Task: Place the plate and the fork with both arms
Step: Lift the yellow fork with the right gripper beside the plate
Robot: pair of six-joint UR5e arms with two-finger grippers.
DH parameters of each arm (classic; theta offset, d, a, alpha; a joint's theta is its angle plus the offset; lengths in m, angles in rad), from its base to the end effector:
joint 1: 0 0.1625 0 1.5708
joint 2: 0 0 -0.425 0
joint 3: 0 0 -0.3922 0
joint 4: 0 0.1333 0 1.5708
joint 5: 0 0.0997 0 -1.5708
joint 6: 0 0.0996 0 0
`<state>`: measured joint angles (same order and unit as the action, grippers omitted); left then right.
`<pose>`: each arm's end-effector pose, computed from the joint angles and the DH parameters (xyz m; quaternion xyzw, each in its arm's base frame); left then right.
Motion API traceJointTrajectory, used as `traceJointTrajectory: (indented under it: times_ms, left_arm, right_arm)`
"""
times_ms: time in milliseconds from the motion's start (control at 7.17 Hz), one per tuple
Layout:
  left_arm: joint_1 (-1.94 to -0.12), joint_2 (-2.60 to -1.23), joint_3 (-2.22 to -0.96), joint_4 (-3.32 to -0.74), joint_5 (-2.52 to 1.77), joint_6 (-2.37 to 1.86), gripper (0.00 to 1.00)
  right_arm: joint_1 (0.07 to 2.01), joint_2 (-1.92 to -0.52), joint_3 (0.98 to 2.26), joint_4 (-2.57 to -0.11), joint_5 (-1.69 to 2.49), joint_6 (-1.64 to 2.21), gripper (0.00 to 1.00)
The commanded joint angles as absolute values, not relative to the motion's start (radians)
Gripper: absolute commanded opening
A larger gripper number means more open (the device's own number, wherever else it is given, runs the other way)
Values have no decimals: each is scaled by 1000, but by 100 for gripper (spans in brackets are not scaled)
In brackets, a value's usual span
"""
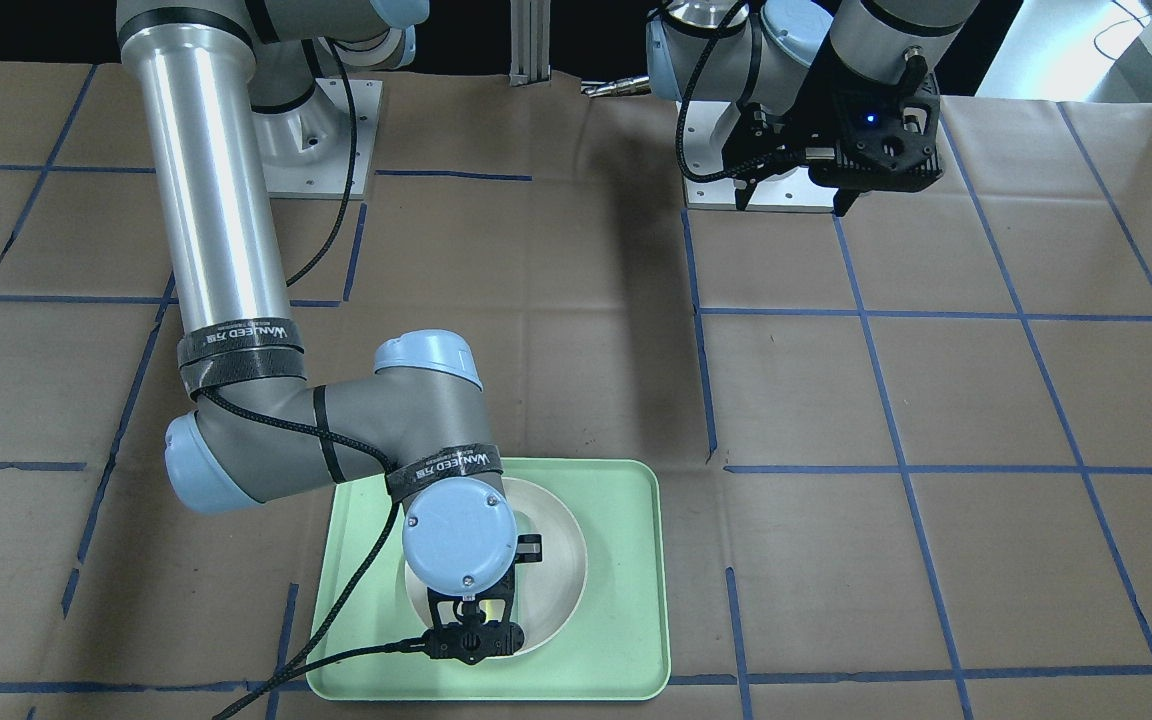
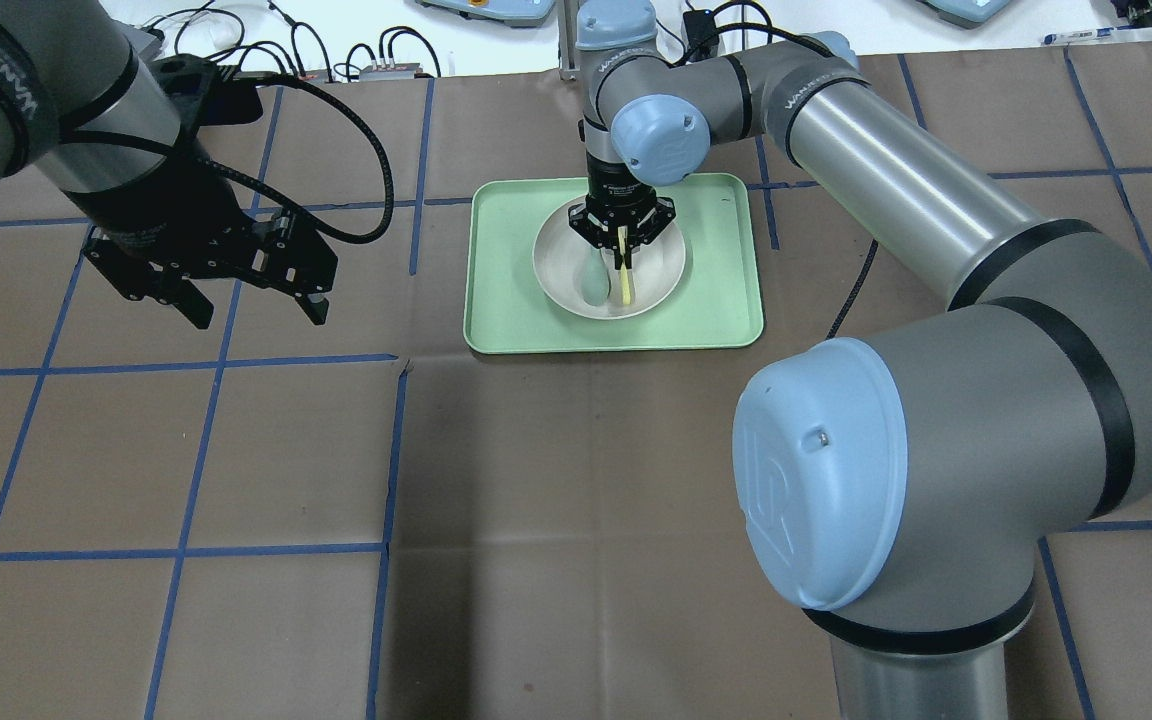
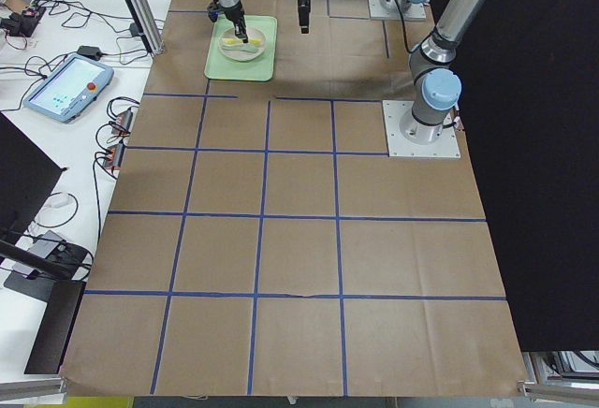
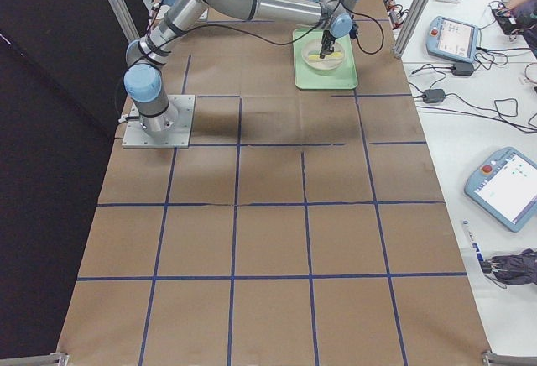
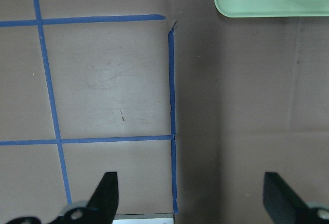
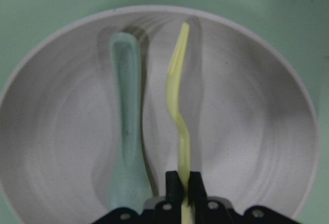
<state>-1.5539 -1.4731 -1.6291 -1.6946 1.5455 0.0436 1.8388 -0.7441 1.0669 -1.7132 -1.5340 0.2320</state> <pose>-0.1283 -0.4436 0.4933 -0.0128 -0.9989 -0.0418 0.0139 0.3346 -0.7013 0.2101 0.0163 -0.9956 -0.0918 0.0045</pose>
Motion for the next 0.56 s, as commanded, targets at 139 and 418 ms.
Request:
traceJointTrajectory:
  times_ms: [139,418]
  left_arm:
    - [-1554,-1474,-1629,-1694,1543,46,100]
    - [-1554,-1474,-1629,-1694,1543,48,100]
  right_arm:
    - [1836,-762,1029,-1677,-1534,233,0]
    - [1839,-819,1026,-1638,-1512,232,0]
